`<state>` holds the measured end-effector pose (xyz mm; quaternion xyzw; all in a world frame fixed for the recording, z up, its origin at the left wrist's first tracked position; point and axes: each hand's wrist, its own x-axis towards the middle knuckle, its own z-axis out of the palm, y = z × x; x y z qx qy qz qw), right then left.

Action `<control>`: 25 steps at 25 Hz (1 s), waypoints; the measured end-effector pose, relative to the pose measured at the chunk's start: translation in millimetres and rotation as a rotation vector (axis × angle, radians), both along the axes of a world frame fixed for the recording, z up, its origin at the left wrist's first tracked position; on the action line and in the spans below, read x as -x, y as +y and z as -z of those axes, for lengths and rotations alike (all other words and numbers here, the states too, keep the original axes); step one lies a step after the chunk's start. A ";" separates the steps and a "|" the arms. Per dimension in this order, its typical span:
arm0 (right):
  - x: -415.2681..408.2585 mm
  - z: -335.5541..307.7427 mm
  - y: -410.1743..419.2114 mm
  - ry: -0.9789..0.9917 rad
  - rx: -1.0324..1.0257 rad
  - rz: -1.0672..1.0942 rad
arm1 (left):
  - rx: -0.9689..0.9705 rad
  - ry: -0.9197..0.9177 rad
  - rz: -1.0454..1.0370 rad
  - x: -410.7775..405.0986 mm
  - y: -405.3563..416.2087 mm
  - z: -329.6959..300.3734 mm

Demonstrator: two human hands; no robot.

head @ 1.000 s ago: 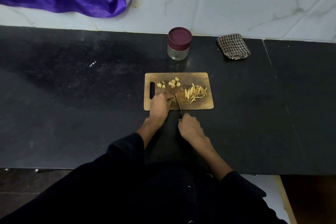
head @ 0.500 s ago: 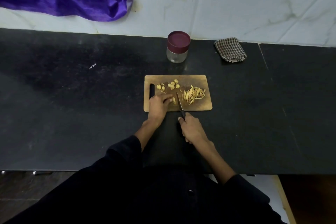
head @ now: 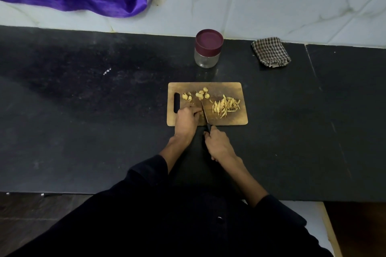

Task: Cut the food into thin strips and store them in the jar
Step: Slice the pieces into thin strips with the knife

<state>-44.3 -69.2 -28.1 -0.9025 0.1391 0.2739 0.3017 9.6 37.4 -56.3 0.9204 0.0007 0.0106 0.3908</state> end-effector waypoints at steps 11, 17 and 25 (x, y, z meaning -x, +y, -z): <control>14.1 1.8 -5.2 0.082 0.038 -0.033 | 0.012 -0.011 -0.006 -1.0 -0.3 -2.4; 2.0 -1.9 -17.1 -0.028 0.007 0.098 | 0.033 -0.011 -0.011 -2.0 1.2 -2.9; -0.8 -2.8 0.5 -0.030 -0.029 -0.016 | 0.123 0.003 -0.036 -0.4 6.9 -1.4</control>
